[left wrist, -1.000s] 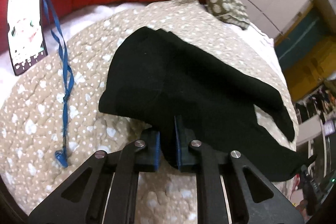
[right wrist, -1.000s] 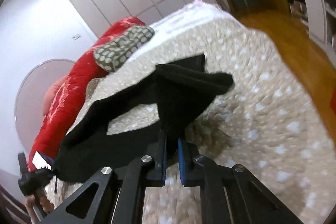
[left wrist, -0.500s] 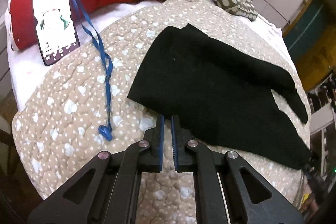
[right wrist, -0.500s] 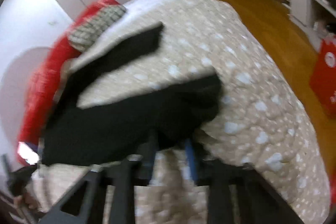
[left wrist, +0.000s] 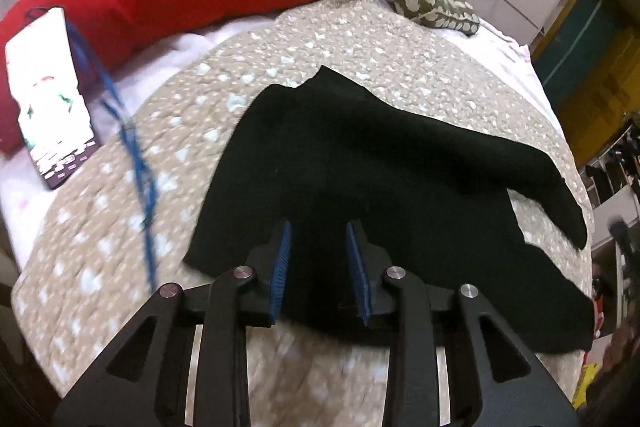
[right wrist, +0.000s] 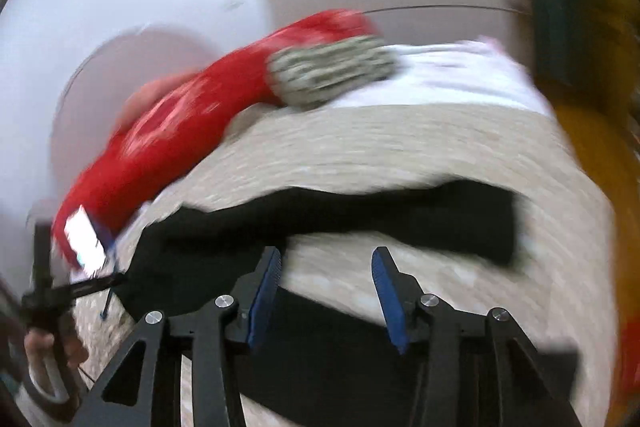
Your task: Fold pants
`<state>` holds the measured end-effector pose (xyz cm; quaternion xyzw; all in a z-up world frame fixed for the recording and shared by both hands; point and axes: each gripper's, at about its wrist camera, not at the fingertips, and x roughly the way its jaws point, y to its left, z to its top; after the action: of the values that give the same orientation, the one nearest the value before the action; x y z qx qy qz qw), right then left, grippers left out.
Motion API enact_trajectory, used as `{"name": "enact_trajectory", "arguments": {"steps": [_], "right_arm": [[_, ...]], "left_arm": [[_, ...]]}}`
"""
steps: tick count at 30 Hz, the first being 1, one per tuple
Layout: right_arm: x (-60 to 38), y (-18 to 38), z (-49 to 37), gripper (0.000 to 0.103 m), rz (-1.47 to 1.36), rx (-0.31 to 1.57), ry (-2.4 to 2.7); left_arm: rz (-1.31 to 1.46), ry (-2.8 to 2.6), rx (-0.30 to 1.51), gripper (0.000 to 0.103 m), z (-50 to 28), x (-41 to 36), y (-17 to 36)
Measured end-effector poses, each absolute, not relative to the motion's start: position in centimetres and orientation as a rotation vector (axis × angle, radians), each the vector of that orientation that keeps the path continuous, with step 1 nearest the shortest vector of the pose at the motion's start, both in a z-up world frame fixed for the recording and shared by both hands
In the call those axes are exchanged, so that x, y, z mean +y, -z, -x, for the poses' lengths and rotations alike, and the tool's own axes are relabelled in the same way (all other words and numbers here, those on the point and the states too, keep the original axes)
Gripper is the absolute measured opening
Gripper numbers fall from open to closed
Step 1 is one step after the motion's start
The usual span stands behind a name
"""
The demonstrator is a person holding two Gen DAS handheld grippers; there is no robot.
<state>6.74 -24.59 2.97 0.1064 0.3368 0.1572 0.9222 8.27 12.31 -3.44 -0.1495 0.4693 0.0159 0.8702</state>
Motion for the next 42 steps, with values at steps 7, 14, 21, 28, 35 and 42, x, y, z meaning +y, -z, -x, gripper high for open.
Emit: {"name": "enact_trajectory", "arguments": {"steps": [7, 14, 21, 28, 35, 42], "right_arm": [[-10.0, -1.6, -19.4, 0.046, -0.039, 0.756, -0.599], [0.1, 4.1, -26.1, 0.046, 0.203, 0.906, -0.771], [1.4, 6.5, -26.9, 0.008, 0.221, 0.915, -0.796], [-0.9, 1.0, -24.2, 0.004, 0.136, 0.761, -0.679], [-3.2, -3.6, -12.1, 0.005, -0.058, 0.649, -0.771], [3.5, 5.8, -6.2, 0.005, -0.073, 0.885, -0.803]], "left_arm": [[0.325, -0.094, 1.045, 0.028, -11.7, 13.8, 6.2], [0.334, -0.062, 1.047, 0.028, -12.3, 14.4, 6.8], [0.352, -0.048, 1.042, 0.028, -12.9, 14.9, 7.1], [0.369, -0.115, 1.002, 0.028, -10.7, 17.1, 4.5], [0.387, -0.23, 0.872, 0.028, -5.6, 21.4, 0.8], [0.39, -0.226, 0.865, 0.028, -4.3, 21.0, -0.1]]}}
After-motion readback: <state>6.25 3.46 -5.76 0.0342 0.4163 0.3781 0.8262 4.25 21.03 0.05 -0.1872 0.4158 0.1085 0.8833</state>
